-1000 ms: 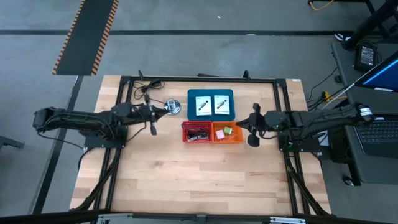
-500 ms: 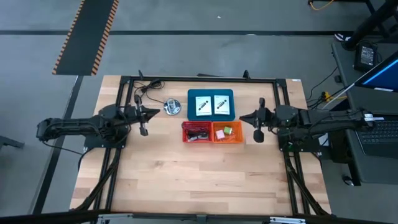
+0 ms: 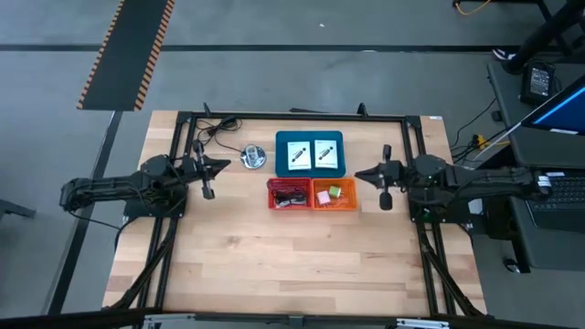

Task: Pick and place items into bin
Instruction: Return to Home Position

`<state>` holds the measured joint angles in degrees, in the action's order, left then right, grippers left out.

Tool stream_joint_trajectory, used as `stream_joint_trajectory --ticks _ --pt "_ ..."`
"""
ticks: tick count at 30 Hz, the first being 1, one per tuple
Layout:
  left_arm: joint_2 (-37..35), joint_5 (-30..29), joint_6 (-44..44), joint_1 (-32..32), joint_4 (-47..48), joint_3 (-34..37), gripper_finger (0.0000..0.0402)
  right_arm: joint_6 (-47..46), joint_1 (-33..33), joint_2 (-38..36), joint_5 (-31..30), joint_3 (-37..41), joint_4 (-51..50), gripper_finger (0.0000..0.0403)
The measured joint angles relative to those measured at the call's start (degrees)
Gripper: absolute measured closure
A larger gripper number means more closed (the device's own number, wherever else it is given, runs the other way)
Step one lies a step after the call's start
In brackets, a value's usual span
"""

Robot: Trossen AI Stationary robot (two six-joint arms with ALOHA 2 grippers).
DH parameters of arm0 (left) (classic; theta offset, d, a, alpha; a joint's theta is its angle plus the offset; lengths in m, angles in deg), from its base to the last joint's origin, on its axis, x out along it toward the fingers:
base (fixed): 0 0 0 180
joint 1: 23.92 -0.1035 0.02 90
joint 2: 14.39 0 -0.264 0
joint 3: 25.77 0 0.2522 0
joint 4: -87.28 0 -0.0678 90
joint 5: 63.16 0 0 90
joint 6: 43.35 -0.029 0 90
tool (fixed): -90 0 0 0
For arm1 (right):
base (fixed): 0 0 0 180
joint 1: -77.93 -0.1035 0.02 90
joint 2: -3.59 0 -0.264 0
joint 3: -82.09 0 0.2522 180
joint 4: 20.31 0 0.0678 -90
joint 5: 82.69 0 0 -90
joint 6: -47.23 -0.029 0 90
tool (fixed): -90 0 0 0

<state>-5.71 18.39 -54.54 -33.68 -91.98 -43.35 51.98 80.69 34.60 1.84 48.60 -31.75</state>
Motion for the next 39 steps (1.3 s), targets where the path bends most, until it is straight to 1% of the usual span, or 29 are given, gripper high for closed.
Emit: stream_joint_trajectory --ticks 3,6,11,15,19,26,30,34,37,39 --pt "-1.0 -0.2 0.2 0.0 2.0 0.0 0.0399 0.0 0.1 -2.8 0.4 3.6 2.0 0.0403" --pt "-1.1 -2.3 1.9 0.0 3.1 0.0 0.0400 0.3 0.1 -6.1 0.4 6.0 2.7 0.0403" --pt "-1.1 -2.1 2.0 0.0 3.0 0.0 0.0399 1.6 0.2 -12.0 0.6 4.8 -1.7 0.0403" --pt "-1.1 -2.0 2.7 0.0 2.9 0.4 0.0399 0.5 0.1 -16.3 0.7 5.1 -3.8 0.0403" --pt "-1.1 -2.0 4.2 0.0 1.4 3.4 0.0398 0.3 0.1 -18.7 0.7 5.9 -6.2 0.0403" --pt "-1.1 -1.8 3.1 0.0 0.0 3.3 0.0398 0.9 0.2 -22.1 0.7 5.9 -9.2 0.0403" --pt "-1.1 -2.5 3.1 0.0 0.0 3.3 0.0398 3.0 0.1 -26.0 0.6 5.9 -11.5 0.0403" --pt "-1.1 -2.3 6.6 0.0 0.0 3.3 0.0398 3.0 0.1 -31.0 1.6 5.9 -12.3 0.0403" --pt "-1.1 -2.3 8.8 0.0 0.0 3.3 0.0398 2.6 0.1 -30.8 5.0 6.0 -13.1 0.0403" --pt "-1.0 -2.4 8.4 0.0 0.0 3.3 0.0398 1.4 0.1 -29.7 5.3 6.3 -11.8 0.0403"
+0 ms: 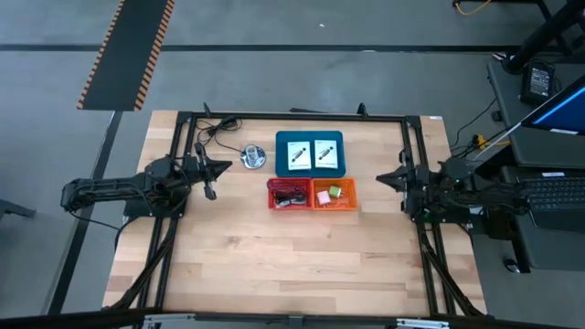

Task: Pick and place items into bin
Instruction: Return to Home Position

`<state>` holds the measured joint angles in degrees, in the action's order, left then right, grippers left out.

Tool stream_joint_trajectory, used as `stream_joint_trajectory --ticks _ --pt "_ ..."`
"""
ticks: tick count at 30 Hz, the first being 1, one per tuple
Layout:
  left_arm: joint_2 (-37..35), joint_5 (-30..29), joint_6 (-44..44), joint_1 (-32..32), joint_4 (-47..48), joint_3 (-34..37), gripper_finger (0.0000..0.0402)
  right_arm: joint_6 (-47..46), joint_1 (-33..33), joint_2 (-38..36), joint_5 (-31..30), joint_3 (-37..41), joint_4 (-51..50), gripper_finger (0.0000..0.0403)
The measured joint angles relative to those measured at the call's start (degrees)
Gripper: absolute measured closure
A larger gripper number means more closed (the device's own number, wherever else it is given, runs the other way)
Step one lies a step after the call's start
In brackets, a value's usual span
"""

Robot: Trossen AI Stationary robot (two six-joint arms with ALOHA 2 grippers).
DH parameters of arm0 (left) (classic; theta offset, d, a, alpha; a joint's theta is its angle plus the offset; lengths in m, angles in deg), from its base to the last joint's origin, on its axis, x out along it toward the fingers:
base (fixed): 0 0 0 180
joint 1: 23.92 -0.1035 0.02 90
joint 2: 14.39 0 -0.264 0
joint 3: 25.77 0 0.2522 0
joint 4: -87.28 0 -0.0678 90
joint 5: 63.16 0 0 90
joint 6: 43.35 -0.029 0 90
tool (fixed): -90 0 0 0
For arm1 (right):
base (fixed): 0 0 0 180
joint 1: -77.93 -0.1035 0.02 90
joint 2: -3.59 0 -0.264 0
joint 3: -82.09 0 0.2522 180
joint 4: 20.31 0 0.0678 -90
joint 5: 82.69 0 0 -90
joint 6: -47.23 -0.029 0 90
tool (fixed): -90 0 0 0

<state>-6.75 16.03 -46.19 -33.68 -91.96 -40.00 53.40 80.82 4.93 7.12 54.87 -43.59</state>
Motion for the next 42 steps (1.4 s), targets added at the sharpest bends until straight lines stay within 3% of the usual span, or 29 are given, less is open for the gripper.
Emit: stream_joint_trajectory --ticks 9,20,42 --pt "0.0 0.0 -0.9 0.0 -0.1 0.0 0.0398 -1.2 0.0 0.1 -0.1 7.4 11.6 0.0403" --pt "0.0 0.0 -0.9 0.0 -0.1 0.0 0.0398 -3.3 0.0 0.1 -0.1 13.0 10.7 0.0403" --pt "0.0 0.0 -0.9 0.0 0.0 0.0 0.0398 -9.0 -0.5 0.0 -0.1 13.0 11.0 0.0402"
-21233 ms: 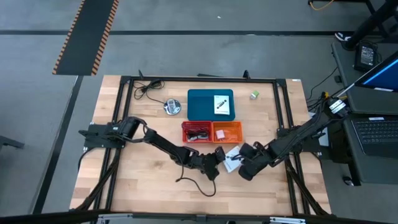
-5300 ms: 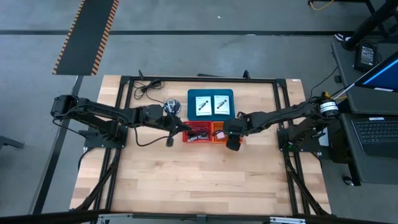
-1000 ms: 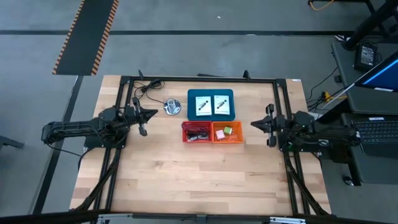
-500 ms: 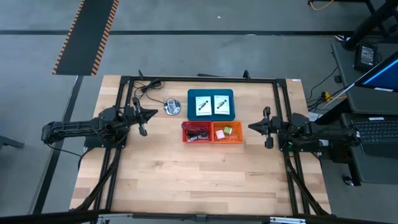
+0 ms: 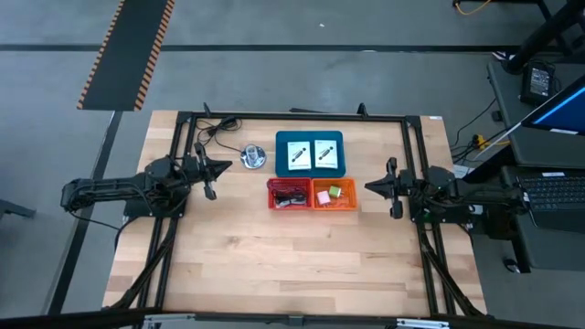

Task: Pick and place items into bin
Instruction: Return to Home Position

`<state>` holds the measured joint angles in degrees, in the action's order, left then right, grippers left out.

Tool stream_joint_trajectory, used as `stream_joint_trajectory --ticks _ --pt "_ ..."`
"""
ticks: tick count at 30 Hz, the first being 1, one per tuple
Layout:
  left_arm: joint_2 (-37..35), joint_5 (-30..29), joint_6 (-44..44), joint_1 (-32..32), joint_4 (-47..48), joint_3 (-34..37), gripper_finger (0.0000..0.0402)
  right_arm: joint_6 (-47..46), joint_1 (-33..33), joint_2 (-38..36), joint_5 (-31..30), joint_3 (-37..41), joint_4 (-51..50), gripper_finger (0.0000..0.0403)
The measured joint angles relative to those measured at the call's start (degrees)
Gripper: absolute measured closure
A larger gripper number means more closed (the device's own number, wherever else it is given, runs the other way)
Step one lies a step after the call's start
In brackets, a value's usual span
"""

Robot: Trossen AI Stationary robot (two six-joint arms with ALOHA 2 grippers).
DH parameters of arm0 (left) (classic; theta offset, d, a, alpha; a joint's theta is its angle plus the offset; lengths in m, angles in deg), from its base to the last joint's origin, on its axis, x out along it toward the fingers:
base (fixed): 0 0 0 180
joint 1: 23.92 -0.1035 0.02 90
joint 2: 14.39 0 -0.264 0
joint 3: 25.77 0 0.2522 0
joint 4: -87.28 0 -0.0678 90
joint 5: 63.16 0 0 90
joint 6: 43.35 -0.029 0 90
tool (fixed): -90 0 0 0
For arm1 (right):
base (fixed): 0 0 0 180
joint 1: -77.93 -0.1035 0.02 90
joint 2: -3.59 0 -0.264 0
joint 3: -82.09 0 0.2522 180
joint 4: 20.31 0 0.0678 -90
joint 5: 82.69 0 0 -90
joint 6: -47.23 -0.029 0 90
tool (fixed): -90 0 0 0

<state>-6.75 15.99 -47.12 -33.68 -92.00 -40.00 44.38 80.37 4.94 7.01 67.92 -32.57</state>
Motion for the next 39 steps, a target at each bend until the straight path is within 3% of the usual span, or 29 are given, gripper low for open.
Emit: stream_joint_trajectory --ticks 39 --pt "0.0 0.0 0.0 0.0 0.0 0.0 0.0398 1.7 0.0 0.0 0.0 0.0 0.0 0.0402"
